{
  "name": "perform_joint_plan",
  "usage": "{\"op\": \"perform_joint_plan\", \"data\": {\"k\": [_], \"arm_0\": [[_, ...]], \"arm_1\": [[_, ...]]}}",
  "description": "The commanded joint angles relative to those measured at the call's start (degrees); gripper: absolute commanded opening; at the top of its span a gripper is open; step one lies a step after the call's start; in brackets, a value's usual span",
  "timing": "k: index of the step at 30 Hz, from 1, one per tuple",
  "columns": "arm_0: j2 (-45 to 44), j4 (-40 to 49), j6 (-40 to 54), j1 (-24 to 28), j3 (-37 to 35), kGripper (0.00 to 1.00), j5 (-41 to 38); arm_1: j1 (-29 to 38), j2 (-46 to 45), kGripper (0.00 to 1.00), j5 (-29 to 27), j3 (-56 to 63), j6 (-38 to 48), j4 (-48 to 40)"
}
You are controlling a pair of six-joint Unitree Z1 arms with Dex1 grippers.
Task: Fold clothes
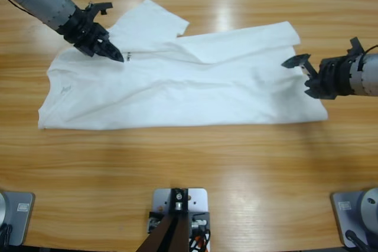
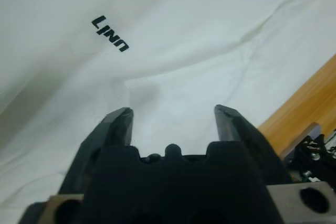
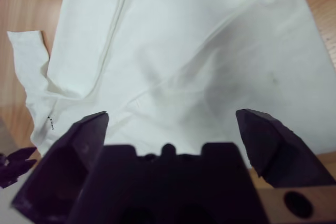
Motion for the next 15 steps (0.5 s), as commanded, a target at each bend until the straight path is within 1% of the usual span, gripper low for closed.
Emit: {"op": "perform_joint_plan", "data": {"k": [1,3,4,6,8,9,12,15], "arm_0": [[6.3,2.1,2.5,0.9,-1.2,0.960,2.4],[6.9,2.1,2.6,0.9,-1.2,0.942,2.3],[7.2,2.1,2.7,0.9,-1.2,0.910,2.3],[7.8,2.1,2.8,0.9,-1.2,0.884,1.9],[8.4,2.1,3.2,0.9,-1.2,0.822,1.3],[8.6,2.1,3.4,0.9,-1.1,0.811,1.0],[8.6,2.1,3.9,0.9,-1.0,0.734,0.5],[9.2,2.1,4.0,0.9,-0.7,0.724,0.4]], "arm_1": [[-0.8,3.4,1.000,1.1,0.4,-0.7,-0.9],[-1.2,3.5,1.000,1.3,0.3,-0.7,-0.9],[-1.3,3.5,1.000,1.4,0.2,-0.8,-0.9],[-1.6,3.7,1.000,1.5,0.1,-0.9,-0.9],[-1.7,3.9,1.000,1.5,0.2,-1.0,-0.9],[-1.7,4.0,1.000,1.5,0.2,-1.0,-0.9],[-1.7,4.4,1.000,1.5,0.3,-1.0,-1.0],[-1.7,4.6,1.000,1.5,0.3,-1.0,-1.1]]}}
